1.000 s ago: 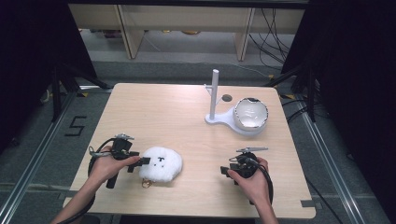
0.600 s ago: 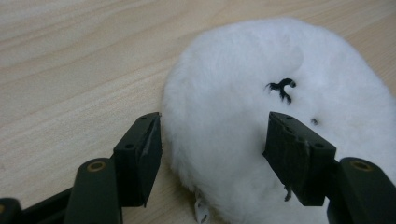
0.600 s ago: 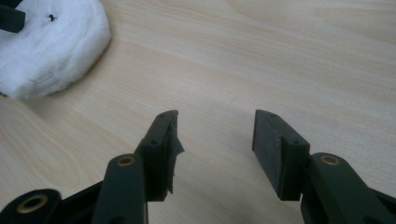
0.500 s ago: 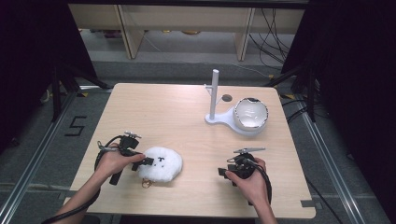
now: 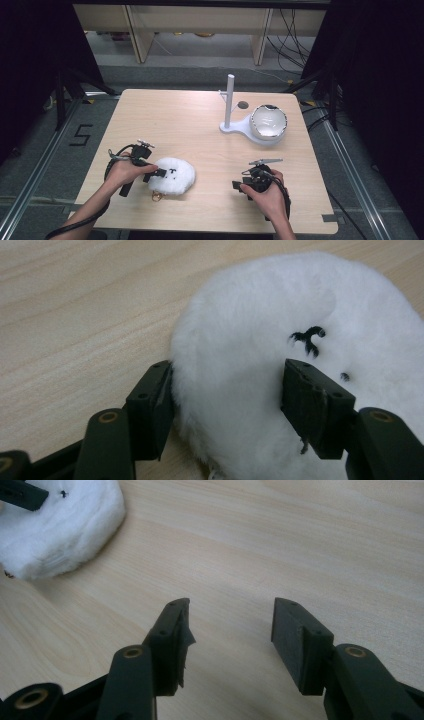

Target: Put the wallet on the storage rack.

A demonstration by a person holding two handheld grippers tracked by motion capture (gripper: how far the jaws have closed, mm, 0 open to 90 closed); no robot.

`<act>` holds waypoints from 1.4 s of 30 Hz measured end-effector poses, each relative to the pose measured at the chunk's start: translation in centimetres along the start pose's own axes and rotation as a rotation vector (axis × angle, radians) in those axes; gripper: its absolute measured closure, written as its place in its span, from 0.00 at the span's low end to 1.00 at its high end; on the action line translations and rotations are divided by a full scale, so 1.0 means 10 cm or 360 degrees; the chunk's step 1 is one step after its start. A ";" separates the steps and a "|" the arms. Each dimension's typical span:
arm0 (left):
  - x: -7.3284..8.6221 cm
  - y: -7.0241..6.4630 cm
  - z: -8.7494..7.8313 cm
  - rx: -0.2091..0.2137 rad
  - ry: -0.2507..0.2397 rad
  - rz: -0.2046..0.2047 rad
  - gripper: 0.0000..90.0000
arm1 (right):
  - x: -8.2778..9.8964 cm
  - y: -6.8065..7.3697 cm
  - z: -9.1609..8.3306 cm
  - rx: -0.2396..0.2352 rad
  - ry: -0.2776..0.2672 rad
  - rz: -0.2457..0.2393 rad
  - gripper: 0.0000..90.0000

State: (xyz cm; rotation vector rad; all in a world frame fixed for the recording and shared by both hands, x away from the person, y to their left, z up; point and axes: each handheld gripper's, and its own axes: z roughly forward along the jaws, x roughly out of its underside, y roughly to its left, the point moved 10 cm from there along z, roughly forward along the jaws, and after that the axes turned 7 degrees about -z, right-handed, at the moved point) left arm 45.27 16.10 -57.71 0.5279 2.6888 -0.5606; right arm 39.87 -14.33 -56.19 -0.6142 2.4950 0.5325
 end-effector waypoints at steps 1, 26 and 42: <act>0.01 0.00 0.00 0.0002 0.0007 -0.0003 0.44 | 0.00 0.00 0.00 -0.0001 0.0000 -0.0001 0.56; 0.06 -0.30 -0.20 0.0170 -0.0483 0.0171 0.88 | -0.08 0.11 0.02 -0.0033 -0.0031 0.0005 0.55; -0.28 -0.76 -0.49 0.0320 -0.0809 0.0240 0.88 | -0.70 0.56 -0.03 -0.0281 -0.0342 -0.0081 0.50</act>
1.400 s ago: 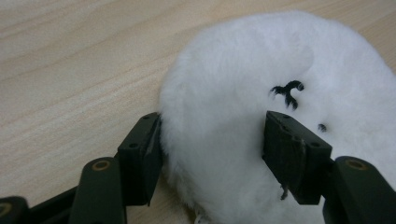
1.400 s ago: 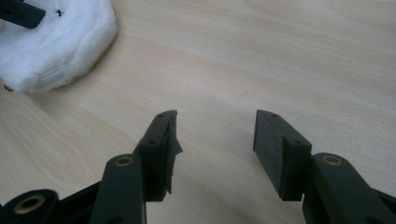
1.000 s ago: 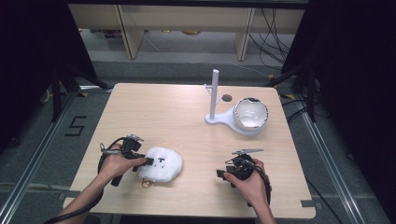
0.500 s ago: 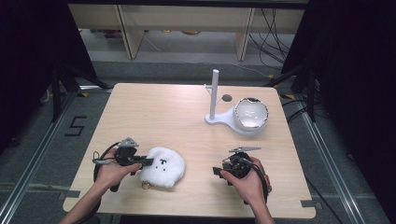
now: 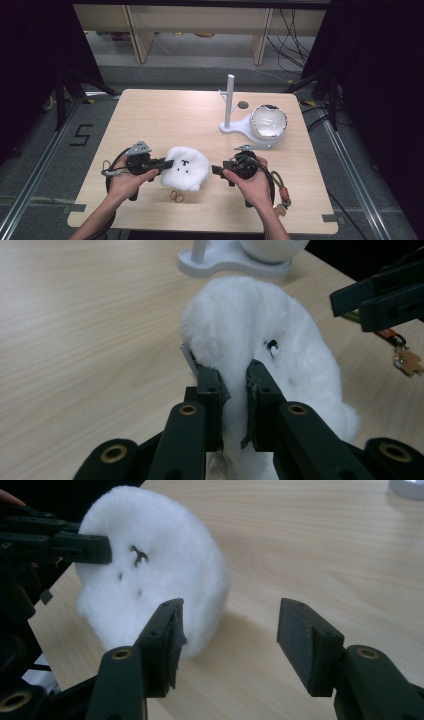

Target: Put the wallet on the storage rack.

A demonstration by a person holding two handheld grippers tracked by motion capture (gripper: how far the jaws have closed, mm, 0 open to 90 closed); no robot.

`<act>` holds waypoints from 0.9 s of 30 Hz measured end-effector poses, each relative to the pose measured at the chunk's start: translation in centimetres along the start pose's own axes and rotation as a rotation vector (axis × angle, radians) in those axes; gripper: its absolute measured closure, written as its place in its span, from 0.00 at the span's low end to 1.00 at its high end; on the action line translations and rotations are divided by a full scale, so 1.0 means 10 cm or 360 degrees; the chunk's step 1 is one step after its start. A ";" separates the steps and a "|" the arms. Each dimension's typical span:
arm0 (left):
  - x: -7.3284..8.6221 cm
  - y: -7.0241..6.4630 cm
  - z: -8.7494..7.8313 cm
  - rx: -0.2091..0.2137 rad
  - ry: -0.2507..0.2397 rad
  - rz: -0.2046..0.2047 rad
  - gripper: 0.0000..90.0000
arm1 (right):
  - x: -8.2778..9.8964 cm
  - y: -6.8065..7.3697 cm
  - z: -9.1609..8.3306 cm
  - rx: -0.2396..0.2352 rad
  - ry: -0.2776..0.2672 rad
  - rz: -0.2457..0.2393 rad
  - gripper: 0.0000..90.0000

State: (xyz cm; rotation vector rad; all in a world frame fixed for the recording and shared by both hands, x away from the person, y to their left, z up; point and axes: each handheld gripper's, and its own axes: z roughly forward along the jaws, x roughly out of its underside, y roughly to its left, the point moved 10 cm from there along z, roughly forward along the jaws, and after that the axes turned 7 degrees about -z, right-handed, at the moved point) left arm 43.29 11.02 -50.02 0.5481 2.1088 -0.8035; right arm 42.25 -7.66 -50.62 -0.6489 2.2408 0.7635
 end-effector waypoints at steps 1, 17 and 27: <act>-0.04 -0.03 0.01 0.0005 -0.0013 0.0015 0.88 | -0.03 0.02 0.01 -0.0019 -0.0008 0.0010 0.49; -0.42 -0.34 0.10 0.0096 -0.0183 0.0086 0.88 | -0.33 -0.01 0.03 -0.0036 -0.0140 0.0061 0.48; -0.51 -0.41 0.13 0.0081 -0.0240 0.0094 0.88 | -0.38 -0.06 -0.04 -0.0023 -0.0208 0.0036 0.77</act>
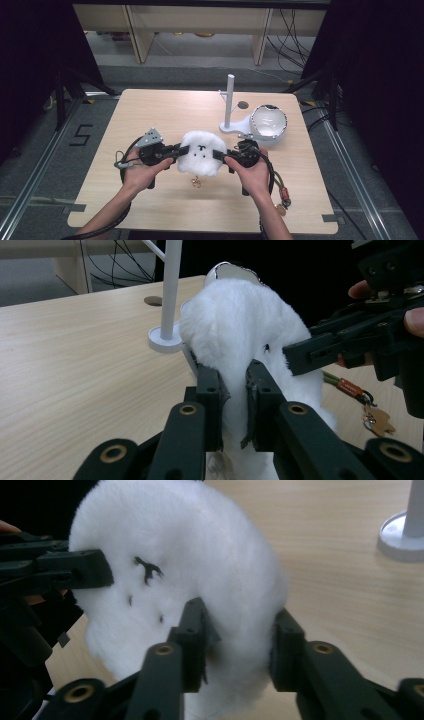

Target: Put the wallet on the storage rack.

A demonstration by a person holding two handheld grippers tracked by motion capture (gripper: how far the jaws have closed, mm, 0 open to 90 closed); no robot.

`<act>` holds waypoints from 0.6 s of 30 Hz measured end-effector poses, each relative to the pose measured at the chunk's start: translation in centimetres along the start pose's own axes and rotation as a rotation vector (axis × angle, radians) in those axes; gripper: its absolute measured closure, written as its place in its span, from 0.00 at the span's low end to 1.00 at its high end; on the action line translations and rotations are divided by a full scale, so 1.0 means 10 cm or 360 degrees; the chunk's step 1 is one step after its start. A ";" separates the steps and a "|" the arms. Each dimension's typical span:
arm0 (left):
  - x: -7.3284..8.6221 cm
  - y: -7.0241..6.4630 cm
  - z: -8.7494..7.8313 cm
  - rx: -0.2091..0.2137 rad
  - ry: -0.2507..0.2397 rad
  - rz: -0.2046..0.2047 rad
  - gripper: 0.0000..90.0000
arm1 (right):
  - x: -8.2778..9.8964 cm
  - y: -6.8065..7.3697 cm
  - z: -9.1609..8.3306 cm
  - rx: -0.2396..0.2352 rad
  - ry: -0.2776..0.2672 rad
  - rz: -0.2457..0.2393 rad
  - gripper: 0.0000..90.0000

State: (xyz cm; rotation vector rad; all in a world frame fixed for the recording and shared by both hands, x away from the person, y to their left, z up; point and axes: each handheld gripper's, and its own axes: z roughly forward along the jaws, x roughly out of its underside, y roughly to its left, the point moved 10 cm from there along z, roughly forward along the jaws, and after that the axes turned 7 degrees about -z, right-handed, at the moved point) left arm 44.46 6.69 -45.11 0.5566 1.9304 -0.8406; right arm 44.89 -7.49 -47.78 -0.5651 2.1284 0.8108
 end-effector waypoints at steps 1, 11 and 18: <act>0.00 0.00 0.00 0.0000 0.0000 0.0000 0.88 | 0.00 0.00 0.00 0.0000 0.0000 0.0000 0.77; -0.03 -0.02 0.12 0.0007 -0.0082 0.0068 0.70 | -0.15 0.00 -0.23 0.0139 -0.0150 -0.0249 0.87; -0.05 0.07 0.02 -0.0024 -0.0135 0.0072 0.57 | -0.22 -0.04 -0.33 0.0165 -0.0173 -0.0309 0.88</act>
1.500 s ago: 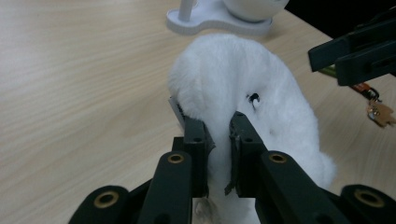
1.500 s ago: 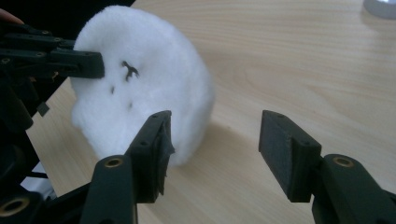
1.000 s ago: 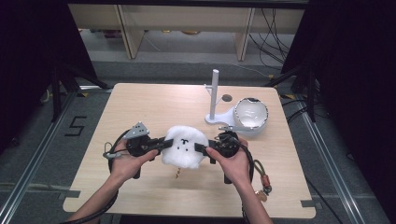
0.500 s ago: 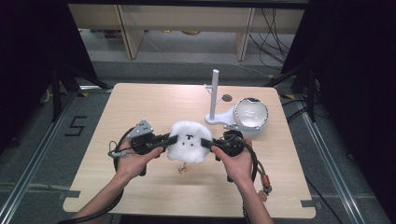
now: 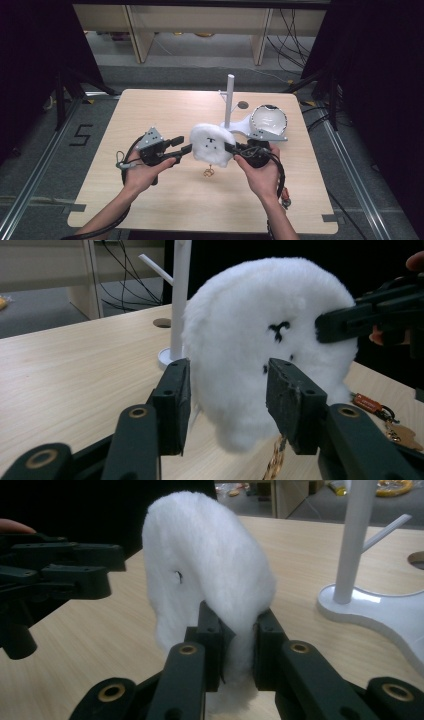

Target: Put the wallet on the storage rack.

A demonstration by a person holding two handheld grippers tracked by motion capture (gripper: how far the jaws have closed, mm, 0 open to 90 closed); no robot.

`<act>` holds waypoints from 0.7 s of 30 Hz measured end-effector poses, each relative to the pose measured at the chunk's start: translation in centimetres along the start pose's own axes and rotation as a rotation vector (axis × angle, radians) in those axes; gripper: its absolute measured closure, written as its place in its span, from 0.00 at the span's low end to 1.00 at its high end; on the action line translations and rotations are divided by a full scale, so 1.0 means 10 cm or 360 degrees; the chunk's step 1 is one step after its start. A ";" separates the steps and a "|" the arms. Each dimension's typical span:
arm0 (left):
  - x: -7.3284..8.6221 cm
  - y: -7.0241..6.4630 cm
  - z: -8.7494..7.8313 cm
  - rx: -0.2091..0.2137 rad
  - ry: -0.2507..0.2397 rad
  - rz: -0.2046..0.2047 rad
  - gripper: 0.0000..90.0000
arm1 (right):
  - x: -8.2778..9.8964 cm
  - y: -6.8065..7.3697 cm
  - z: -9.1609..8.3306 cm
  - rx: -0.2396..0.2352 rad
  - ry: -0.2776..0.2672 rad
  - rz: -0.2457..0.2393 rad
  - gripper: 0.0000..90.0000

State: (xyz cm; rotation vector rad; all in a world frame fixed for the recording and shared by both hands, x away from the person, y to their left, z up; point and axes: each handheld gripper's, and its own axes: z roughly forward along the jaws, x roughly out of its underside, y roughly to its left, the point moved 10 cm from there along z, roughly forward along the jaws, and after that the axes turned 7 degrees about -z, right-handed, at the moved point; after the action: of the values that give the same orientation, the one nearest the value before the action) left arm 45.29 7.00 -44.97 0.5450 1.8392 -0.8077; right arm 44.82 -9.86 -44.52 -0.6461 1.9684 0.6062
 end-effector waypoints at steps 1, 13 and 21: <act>0.01 0.03 -0.03 -0.0016 0.0001 -0.0002 0.57 | -0.01 -0.03 -0.01 0.0013 -0.0005 -0.0012 0.88; 0.21 0.41 -0.47 -0.0188 0.0036 0.0047 0.52 | -0.07 -0.23 -0.19 0.0083 -0.0047 -0.0040 0.88; 0.31 0.54 -0.64 -0.0288 0.0020 0.0046 0.47 | -0.09 -0.32 -0.30 0.0115 -0.0044 0.0010 0.88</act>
State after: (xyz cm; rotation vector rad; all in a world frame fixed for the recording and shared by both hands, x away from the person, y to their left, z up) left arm 43.81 15.41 -47.62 0.4601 1.8890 -0.6120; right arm 45.42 -14.04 -42.87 -0.5847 1.9577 0.5426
